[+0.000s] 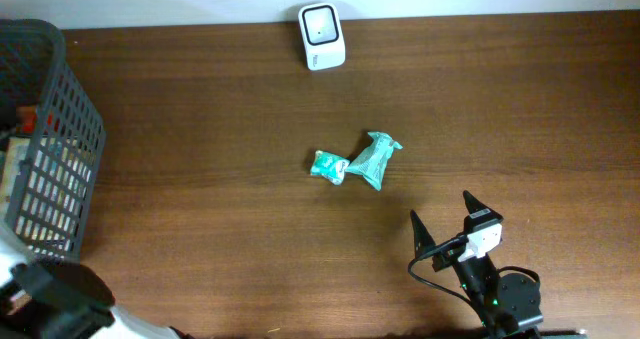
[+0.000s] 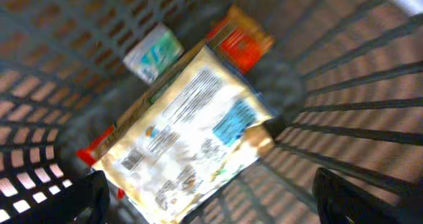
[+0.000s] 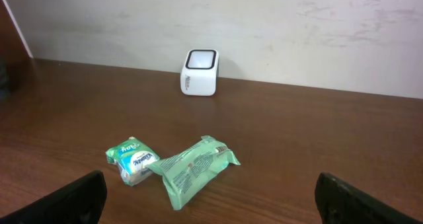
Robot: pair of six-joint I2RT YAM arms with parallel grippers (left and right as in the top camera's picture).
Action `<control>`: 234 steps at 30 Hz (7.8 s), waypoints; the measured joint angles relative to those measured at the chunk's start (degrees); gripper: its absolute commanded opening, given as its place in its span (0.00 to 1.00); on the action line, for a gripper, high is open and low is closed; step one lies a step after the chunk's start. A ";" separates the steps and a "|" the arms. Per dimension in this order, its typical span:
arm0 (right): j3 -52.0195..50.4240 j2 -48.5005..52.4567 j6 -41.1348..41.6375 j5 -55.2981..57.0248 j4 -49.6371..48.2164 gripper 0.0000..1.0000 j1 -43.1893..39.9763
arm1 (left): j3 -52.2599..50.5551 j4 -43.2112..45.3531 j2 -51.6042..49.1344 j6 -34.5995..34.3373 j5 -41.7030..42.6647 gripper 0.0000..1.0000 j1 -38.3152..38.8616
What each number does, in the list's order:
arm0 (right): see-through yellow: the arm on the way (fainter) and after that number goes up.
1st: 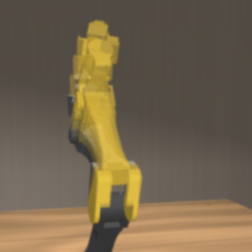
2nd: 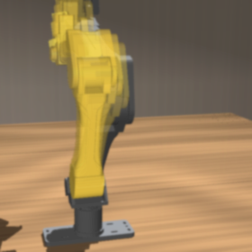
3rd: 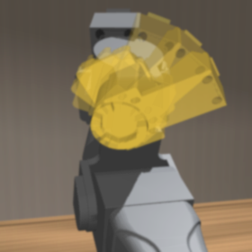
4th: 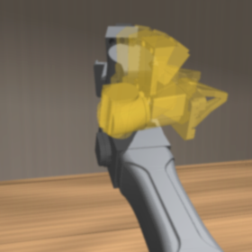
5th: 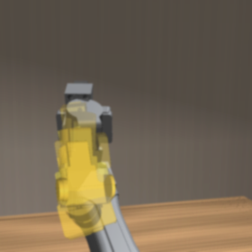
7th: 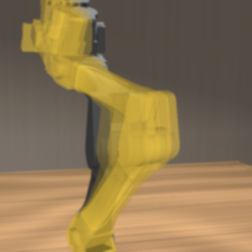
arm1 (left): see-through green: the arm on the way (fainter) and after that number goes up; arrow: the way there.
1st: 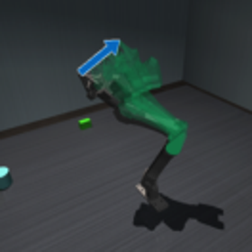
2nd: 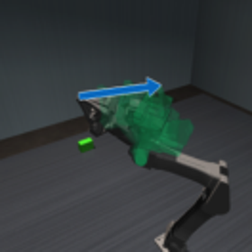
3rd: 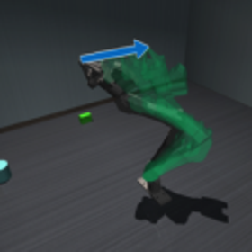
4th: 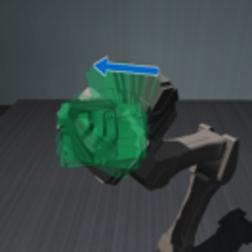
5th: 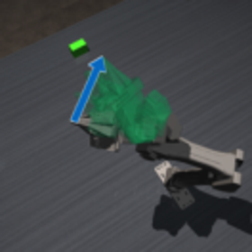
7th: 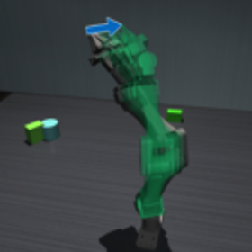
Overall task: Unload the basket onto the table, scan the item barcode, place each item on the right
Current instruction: 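Grasp the clear-and-blue bagged package in the basket with the left gripper, then lay the bagged package left of the tissue pack and release, then grasp the orange spaghetti package in the basket with the left gripper, then lay the spaghetti package left of the bagged package and release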
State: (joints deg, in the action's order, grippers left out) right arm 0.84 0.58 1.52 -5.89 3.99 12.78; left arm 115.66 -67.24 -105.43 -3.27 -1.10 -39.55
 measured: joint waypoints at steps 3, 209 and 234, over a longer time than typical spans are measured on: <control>0.00 0.00 0.00 0.00 0.00 0.99 0.00 | -4.28 1.11 -3.39 4.48 0.00 0.93 -2.16; 0.00 0.04 -0.02 0.00 0.00 0.99 0.00 | -31.93 6.49 -4.76 -8.63 9.81 0.93 48.65; 0.00 0.00 0.02 0.02 0.00 0.99 0.00 | 24.28 -14.16 1.05 4.83 7.76 0.99 -0.04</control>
State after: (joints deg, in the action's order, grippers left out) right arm 0.84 0.58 1.54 -5.87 3.99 12.78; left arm 139.94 -81.41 -104.38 1.56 6.66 -39.59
